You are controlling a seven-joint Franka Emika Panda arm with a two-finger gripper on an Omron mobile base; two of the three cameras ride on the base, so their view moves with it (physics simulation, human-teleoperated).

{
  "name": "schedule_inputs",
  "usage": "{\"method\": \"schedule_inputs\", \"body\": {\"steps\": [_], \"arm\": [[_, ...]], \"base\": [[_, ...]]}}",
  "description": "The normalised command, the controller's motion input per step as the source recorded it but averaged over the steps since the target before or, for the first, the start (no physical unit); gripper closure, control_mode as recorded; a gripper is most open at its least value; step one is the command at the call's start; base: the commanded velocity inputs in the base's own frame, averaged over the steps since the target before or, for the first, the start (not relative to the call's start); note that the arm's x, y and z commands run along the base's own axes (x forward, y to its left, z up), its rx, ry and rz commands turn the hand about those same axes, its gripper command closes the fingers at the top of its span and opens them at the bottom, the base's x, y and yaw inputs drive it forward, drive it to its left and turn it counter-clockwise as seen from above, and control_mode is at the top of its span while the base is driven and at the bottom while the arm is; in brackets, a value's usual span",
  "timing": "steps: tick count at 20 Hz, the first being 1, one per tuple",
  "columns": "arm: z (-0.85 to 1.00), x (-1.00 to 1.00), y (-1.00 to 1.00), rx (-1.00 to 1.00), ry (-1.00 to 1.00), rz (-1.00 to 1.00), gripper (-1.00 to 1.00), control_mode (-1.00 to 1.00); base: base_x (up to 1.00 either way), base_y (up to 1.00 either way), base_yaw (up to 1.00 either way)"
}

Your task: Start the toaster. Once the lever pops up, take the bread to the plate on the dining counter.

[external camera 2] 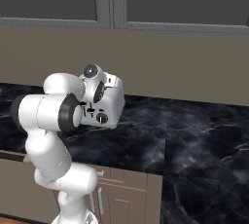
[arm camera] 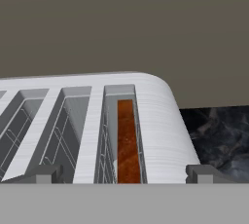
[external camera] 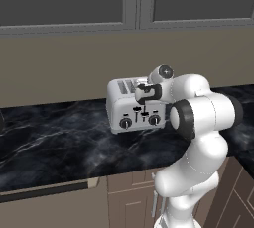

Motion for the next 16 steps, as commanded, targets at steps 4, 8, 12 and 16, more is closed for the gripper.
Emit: {"method": "schedule_inputs", "body": {"steps": [4, 8, 12, 16], "arm": [[0.0, 0.0, 0.0, 0.0, 0.0, 0.0, -1.0, -1.0], [0.0, 0.0, 0.0, 0.0, 0.0, 0.0, -1.0, -1.0], [0.0, 0.0, 0.0, 0.0, 0.0, 0.0, -1.0, -1.0], [0.0, 0.0, -0.01, 0.0, 0.0, 0.0, -1.0, -1.0]], "base": [[0.0, 0.0, 0.0], [0.0, 0.0, 0.0], [0.0, 0.0, 0.0], [0.0, 0.0, 0.0]]}}
